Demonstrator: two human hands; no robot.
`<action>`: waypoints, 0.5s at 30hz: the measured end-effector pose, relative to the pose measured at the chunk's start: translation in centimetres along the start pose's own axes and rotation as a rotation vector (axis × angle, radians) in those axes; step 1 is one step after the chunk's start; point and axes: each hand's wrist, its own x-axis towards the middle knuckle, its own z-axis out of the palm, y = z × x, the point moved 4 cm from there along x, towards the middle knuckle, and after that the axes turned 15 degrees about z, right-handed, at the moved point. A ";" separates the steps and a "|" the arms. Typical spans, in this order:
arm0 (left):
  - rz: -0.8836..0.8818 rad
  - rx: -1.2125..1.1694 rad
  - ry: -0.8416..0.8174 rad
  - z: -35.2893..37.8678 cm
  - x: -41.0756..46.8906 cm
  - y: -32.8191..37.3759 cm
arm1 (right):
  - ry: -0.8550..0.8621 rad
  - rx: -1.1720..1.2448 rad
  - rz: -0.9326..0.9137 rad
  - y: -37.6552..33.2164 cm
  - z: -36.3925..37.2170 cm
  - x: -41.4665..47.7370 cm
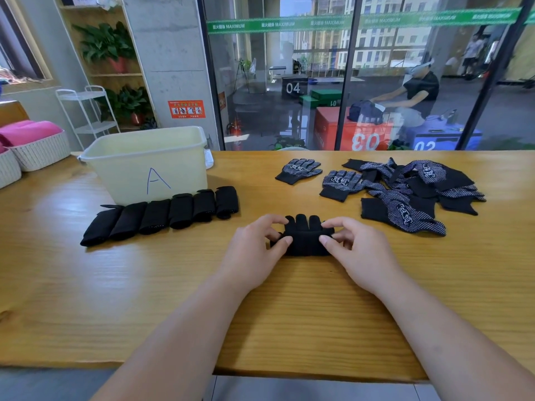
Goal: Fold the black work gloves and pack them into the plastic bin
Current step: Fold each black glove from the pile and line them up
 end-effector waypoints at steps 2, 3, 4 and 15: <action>0.008 0.054 0.000 0.1 0.1 0.0 | 0.082 -0.103 -0.030 -0.3 0.1 0.0; 0.024 0.094 -0.001 0.2 0.2 0.0 | 0.123 -0.169 -0.065 -0.5 0.1 -0.1; 0.048 0.134 0.000 0.3 0.3 -0.1 | 0.155 -0.222 -0.105 -0.8 0.1 -0.2; 0.241 0.400 -0.070 1.0 0.6 0.4 | 0.218 -0.574 -0.254 -2.5 0.8 -1.5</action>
